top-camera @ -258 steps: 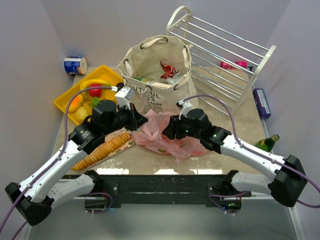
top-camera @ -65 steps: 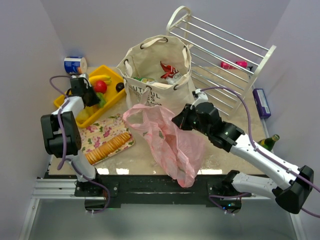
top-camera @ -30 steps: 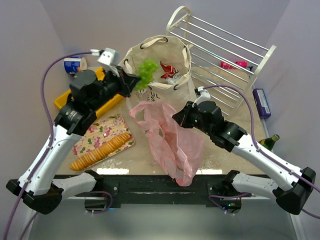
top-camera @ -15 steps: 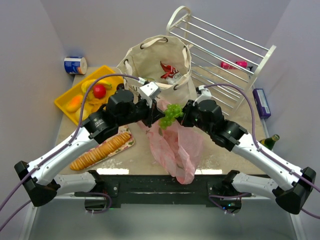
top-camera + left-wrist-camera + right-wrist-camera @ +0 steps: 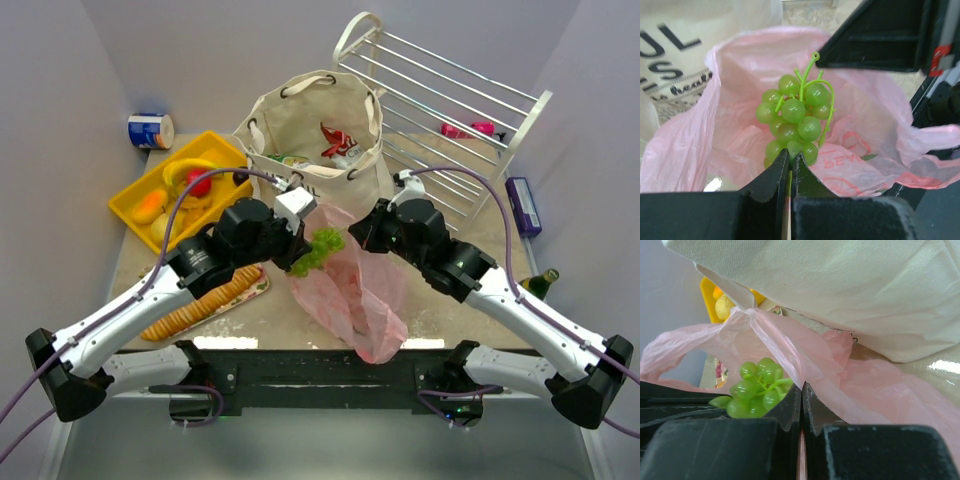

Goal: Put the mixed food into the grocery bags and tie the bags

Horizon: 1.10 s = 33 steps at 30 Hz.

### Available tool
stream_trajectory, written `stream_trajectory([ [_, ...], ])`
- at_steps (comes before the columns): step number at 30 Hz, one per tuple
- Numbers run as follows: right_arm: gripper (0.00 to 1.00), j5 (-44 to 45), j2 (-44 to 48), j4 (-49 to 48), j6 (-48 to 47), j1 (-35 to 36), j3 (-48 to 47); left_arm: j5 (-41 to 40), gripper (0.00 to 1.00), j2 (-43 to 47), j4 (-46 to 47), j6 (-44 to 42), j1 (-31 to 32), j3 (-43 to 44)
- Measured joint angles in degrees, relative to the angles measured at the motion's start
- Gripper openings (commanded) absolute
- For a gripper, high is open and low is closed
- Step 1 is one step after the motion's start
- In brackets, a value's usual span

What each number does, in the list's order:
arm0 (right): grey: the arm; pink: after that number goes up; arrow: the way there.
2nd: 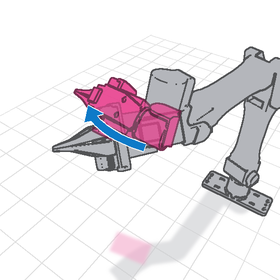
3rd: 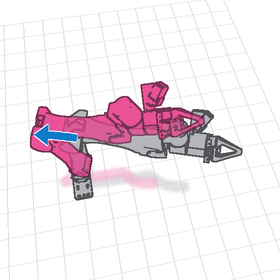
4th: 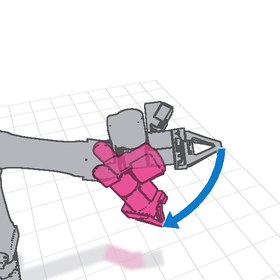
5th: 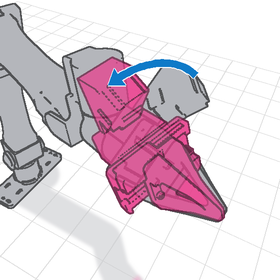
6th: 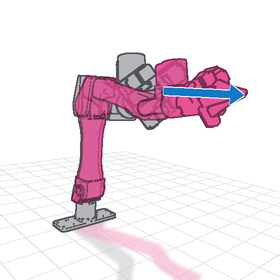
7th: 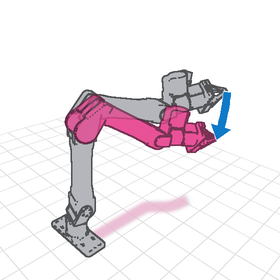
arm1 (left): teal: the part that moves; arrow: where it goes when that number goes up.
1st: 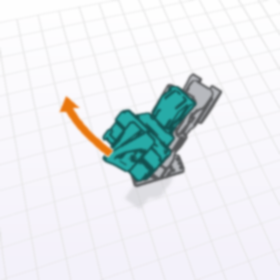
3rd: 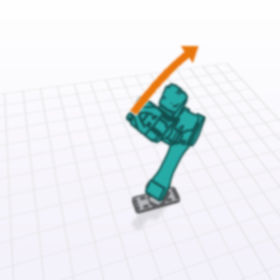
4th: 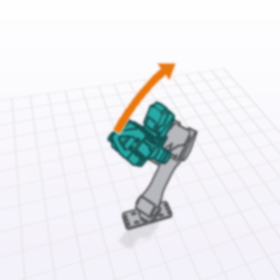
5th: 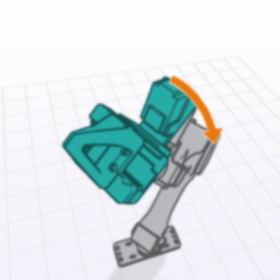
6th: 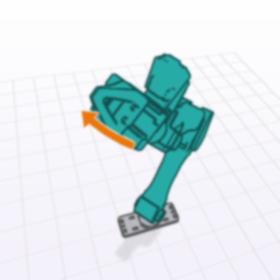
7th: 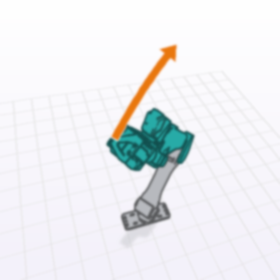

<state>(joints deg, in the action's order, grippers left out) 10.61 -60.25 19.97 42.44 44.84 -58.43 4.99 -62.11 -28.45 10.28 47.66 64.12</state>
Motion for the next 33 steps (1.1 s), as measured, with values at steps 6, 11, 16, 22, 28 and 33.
stream_trajectory([
  [6,0.0,0.22,-0.02,0.07,0.02,0.0,-0.17,-1.25,0.0,-0.79,-1.03,0.28,0.0,-2.21],
  [11,0.0,0.2,-0.02,0.04,0.02,0.0,-0.17,0.39,0.0,-2.97,1.36,1.75,0.0,-2.21],
  [16,0.0,0.2,-0.02,0.04,0.04,0.0,-0.17,3.34,0.0,-7.34,5.84,4.17,0.52,-2.23],
  [22,0.0,0.22,-0.02,0.04,0.09,0.0,-0.17,2.95,0.41,-9.53,10.43,5.79,1.25,-3.21],
  [28,0.0,0.48,-0.02,0.07,0.07,-0.02,-0.15,-0.11,0.82,-9.68,11.41,6.23,1.22,-3.21],
  [33,0.0,0.61,-0.07,0.09,0.04,0.0,-0.15,-0.83,0.93,-8.7,11.02,4.96,1.14,-3.15],
])
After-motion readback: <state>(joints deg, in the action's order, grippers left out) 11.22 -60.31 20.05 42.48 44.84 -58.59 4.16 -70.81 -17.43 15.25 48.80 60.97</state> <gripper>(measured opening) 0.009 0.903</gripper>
